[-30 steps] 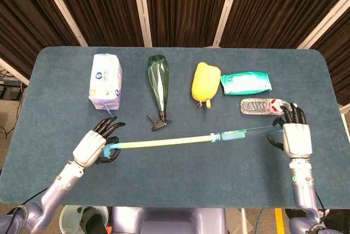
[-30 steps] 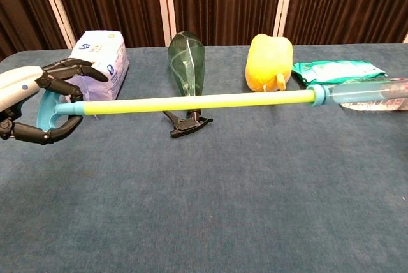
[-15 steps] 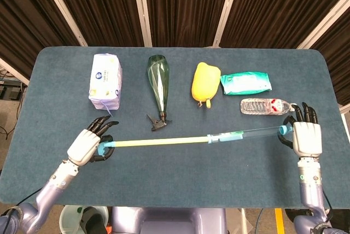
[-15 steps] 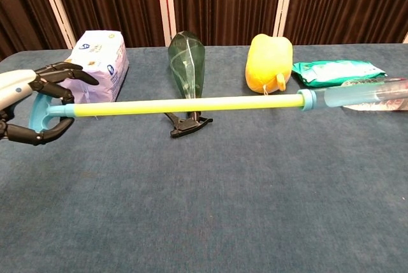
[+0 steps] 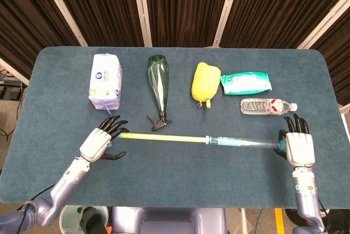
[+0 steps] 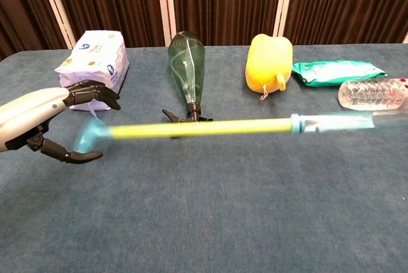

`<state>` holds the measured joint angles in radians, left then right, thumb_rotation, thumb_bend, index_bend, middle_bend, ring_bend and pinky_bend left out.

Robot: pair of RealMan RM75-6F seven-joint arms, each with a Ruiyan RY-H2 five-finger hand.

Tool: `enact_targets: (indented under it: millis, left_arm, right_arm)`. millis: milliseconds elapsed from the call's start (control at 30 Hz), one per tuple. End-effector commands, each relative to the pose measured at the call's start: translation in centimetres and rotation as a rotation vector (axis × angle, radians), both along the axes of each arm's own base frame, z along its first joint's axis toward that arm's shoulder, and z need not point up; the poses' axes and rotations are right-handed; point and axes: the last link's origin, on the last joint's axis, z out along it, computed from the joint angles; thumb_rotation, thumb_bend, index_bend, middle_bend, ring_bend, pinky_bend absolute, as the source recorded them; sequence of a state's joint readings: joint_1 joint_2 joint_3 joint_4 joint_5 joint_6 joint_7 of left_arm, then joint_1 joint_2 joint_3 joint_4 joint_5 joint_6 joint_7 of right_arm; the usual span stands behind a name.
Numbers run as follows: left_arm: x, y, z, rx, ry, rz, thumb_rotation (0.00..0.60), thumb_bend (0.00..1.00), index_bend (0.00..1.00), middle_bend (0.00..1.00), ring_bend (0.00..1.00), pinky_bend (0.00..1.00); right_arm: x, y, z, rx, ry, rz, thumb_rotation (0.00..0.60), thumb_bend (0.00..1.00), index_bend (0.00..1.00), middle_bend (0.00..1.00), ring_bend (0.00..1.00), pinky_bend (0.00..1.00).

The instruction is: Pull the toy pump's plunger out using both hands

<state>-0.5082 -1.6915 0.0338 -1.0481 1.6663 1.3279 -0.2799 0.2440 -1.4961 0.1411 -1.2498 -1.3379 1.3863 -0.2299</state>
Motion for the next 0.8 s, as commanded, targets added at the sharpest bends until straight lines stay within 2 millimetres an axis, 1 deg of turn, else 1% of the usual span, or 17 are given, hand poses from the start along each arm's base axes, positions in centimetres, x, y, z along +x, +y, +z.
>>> enact_targets:
  millis: [33,133,167,233,300,333,367,433,467,500,567,700,800]
  left_arm:
    - [-0.5,0.0,0.1,-0.009,0.011,0.015,0.600,0.14,0.14,0.11,0.02,0.10]
    - [-0.7,0.0,0.3,-0.007,0.015,0.016,0.600,0.14,0.14,0.11,0.02,0.10]
    - [-0.7,-0.1,0.4,-0.006,0.016,0.016,0.600,0.14,0.14,0.11,0.02,0.10]
    - [-0.8,-0.2,0.6,-0.007,0.016,0.017,0.600,0.13,0.14,0.11,0.02,0.10]
    - [-0.9,-0.2,0.9,-0.005,0.017,0.018,0.600,0.13,0.14,0.11,0.02,0.10]
    - [-0.9,-0.3,1.1,-0.002,0.016,0.017,0.600,0.13,0.14,0.11,0.02,0.10]
    - [-0.9,-0.3,1.3,0.002,0.014,0.017,0.600,0.13,0.14,0.10,0.02,0.10]
    - [-1.0,-0.4,1.8,0.013,0.008,0.022,0.600,0.14,0.14,0.09,0.02,0.10]
    - [-1.0,-0.4,2.1,0.017,0.005,0.026,0.600,0.14,0.14,0.09,0.02,0.10]
    - [-1.1,-0.5,2.4,0.021,0.002,0.032,0.600,0.14,0.14,0.08,0.02,0.10]
    - [-1.3,-0.7,3.4,0.036,-0.006,0.051,0.600,0.14,0.14,0.08,0.02,0.10]
    - [-2.5,-1.3,5.2,0.059,-0.011,0.120,0.600,0.13,0.14,0.07,0.02,0.10]
    - [-3.5,-1.8,6.2,0.057,0.020,0.169,0.600,0.12,0.13,0.07,0.02,0.10]
  right_arm:
    - [-0.5,0.7,-0.9,0.051,0.009,-0.019,0.600,0.43,0.86,0.19,0.06,0.12]
    - [-0.8,1.1,-1.6,0.094,0.019,-0.030,0.600,0.42,0.80,0.17,0.05,0.12]
    - [-0.8,1.3,-1.9,0.112,0.022,-0.033,0.600,0.41,0.77,0.16,0.05,0.12]
    - [-0.9,1.5,-2.3,0.140,0.028,-0.034,0.600,0.39,0.65,0.14,0.05,0.12]
    - [-0.9,1.8,-2.7,0.174,0.023,-0.032,0.600,0.34,0.42,0.08,0.04,0.12]
    - [-0.9,1.9,-2.9,0.189,0.021,-0.027,0.600,0.32,0.32,0.05,0.03,0.11]
    - [-0.7,1.9,-2.9,0.203,0.015,-0.019,0.600,0.27,0.21,0.03,0.02,0.11]
    - [-0.3,1.7,-2.9,0.218,-0.010,0.005,0.600,0.18,0.05,0.00,0.00,0.10]
    - [-0.1,1.5,-2.8,0.216,-0.024,0.016,0.600,0.12,0.01,0.00,0.00,0.10]
    - [0.2,1.4,-2.6,0.212,-0.037,0.029,0.600,0.07,0.00,0.00,0.00,0.09]
    - [0.7,1.0,-2.1,0.205,-0.052,0.052,0.600,0.01,0.00,0.00,0.00,0.07]
    - [1.4,0.9,-1.0,0.208,-0.060,0.065,0.600,0.00,0.00,0.00,0.00,0.05]
    - [1.6,1.0,-0.2,0.210,-0.059,0.056,0.600,0.00,0.00,0.00,0.00,0.04]
